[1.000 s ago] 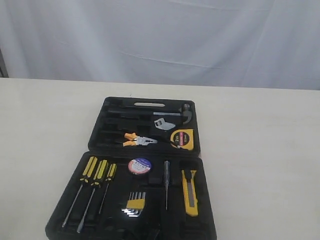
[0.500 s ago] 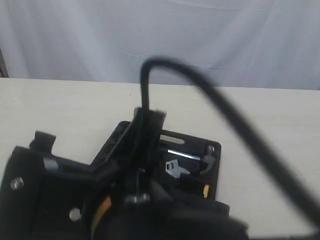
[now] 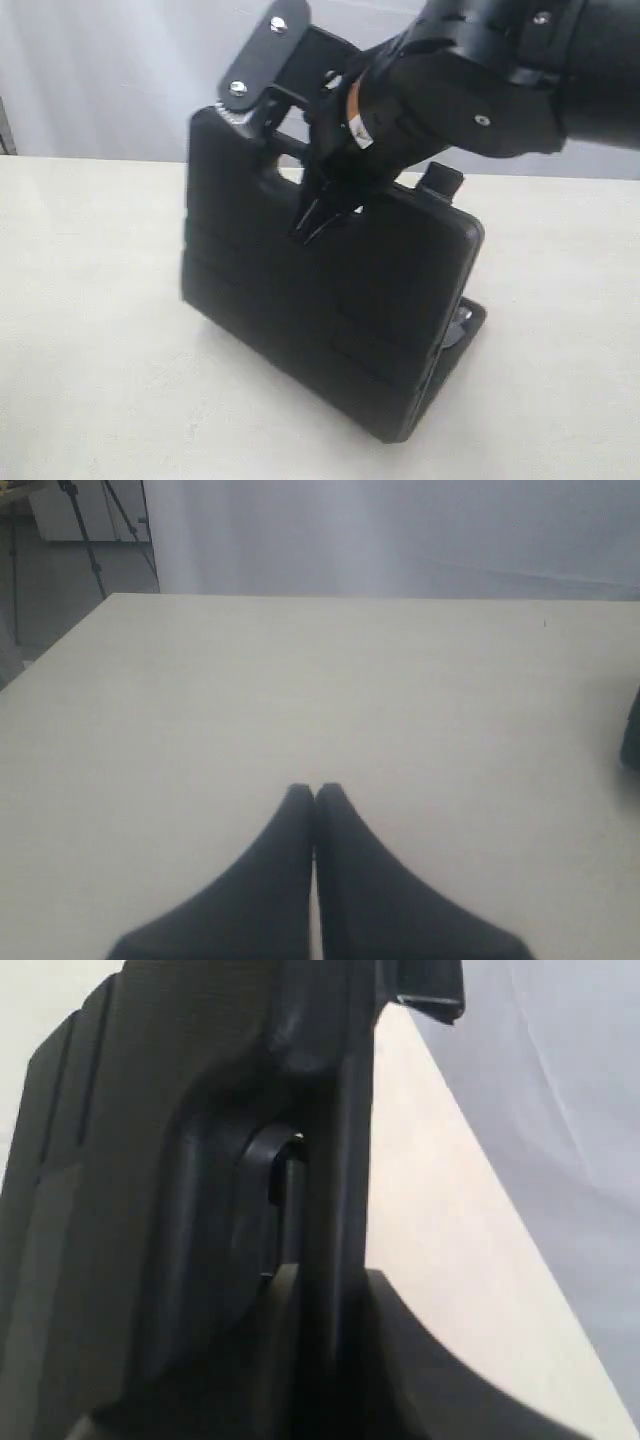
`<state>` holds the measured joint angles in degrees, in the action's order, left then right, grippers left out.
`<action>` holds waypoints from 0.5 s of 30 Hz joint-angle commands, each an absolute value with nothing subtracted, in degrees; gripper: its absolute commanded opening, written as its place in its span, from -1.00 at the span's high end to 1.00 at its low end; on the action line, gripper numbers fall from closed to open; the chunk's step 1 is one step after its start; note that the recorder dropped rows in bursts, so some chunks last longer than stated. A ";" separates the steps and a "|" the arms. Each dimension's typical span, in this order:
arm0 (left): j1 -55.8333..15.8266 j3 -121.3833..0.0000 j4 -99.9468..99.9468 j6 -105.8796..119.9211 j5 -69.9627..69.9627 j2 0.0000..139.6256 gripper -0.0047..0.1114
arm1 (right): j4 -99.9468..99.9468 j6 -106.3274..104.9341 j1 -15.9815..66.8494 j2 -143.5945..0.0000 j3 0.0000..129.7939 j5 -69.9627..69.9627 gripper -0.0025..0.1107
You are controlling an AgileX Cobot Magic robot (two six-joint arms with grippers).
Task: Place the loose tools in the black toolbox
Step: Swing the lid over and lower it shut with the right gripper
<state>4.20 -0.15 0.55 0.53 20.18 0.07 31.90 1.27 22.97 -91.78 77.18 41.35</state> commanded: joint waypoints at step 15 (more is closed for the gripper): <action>3.93 0.00 0.00 0.41 19.62 0.00 0.92 | 20.90 -4.64 7.48 -120.18 77.84 25.57 0.96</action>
